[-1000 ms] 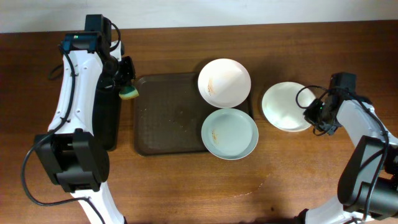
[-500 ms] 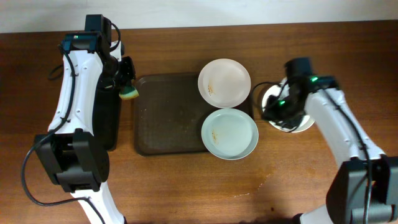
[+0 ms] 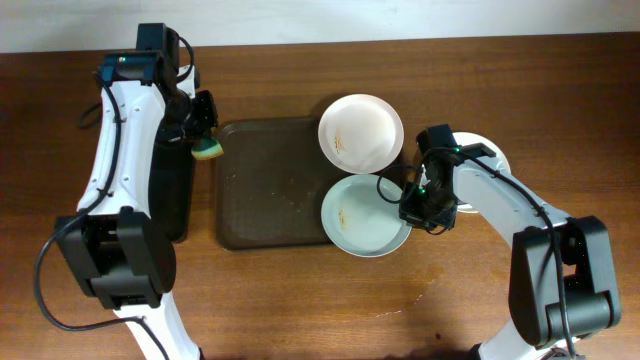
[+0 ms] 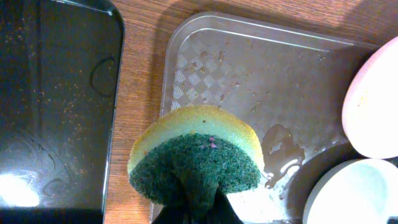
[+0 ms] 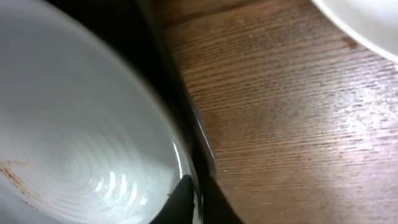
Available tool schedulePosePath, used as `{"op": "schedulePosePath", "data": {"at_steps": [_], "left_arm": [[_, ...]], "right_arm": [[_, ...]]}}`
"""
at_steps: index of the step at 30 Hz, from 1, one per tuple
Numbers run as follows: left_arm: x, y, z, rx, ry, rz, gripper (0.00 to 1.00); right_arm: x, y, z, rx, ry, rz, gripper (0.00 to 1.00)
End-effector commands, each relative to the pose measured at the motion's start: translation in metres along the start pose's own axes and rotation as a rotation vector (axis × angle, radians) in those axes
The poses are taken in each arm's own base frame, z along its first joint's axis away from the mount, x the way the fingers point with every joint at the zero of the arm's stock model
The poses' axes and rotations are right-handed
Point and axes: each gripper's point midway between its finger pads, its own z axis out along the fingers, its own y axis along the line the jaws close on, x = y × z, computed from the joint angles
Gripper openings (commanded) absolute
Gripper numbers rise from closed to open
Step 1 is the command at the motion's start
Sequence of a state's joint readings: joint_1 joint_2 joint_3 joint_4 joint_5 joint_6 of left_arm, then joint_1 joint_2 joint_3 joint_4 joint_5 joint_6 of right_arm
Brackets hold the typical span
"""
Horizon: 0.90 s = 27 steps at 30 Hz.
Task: Clean dirty plates on tray and stack at the side
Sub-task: 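Grasp the pale blue plate rim with the right gripper, pull left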
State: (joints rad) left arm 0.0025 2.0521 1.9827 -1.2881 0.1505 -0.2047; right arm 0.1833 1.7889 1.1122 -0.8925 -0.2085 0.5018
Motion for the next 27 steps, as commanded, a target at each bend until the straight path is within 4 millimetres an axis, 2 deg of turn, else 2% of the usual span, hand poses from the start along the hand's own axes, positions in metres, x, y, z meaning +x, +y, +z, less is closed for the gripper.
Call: {"op": "schedulePosePath", "data": {"at_steps": [1,3,6,10,12,14,19,21,22,23,24,25,27], "left_arm": [[-0.004,-0.004,-0.006,0.015,-0.021,0.016,0.01],[-0.004,-0.004,-0.006,0.015,-0.021,0.016,0.01],[-0.004,-0.004,-0.006,0.015,-0.021,0.016,0.01],[-0.004,-0.004,-0.006,0.015,-0.021,0.016,0.01],[-0.004,-0.004,-0.006,0.015,-0.021,0.016,0.01],[-0.004,-0.004,-0.006,0.015,-0.021,0.016,0.01],[-0.004,-0.003,-0.006,0.015,-0.018,0.015,0.01],[-0.004,-0.003,-0.006,0.015,-0.018,0.015,0.01],[-0.004,-0.003,-0.006,0.015,-0.018,0.015,0.01],[-0.004,-0.003,-0.006,0.015,-0.018,0.015,0.01],[-0.004,-0.003,-0.006,0.015,-0.018,0.015,0.01],[-0.004,-0.003,-0.006,0.015,-0.018,0.015,0.01],[-0.002,-0.006,-0.006,0.032,-0.012,0.015,0.01]], "right_arm": [[0.006,-0.003,0.003,0.019,0.019,0.002,0.04],[0.014,0.000,0.000,0.001,0.054,-0.019,0.04],[0.024,0.028,-0.005,-0.055,0.068,-0.115,0.04],[0.032,0.090,-0.004,-0.128,-0.001,-0.175,0.04],[0.025,0.126,-0.002,-0.183,-0.106,-0.156,0.04],[0.012,0.149,0.001,-0.172,-0.248,-0.178,0.04],[0.006,0.167,0.032,-0.164,-0.295,-0.174,0.04],[0.000,0.173,0.038,-0.185,-0.308,-0.156,0.04],[-0.001,0.174,0.038,-0.189,-0.312,-0.157,0.09],[-0.003,0.177,0.036,-0.200,-0.321,-0.159,0.25],[-0.003,0.177,0.036,-0.203,-0.323,-0.159,0.31],[-0.004,0.178,0.036,-0.206,-0.327,-0.162,0.36],[-0.009,0.183,0.033,-0.228,-0.347,-0.175,0.36]]}}
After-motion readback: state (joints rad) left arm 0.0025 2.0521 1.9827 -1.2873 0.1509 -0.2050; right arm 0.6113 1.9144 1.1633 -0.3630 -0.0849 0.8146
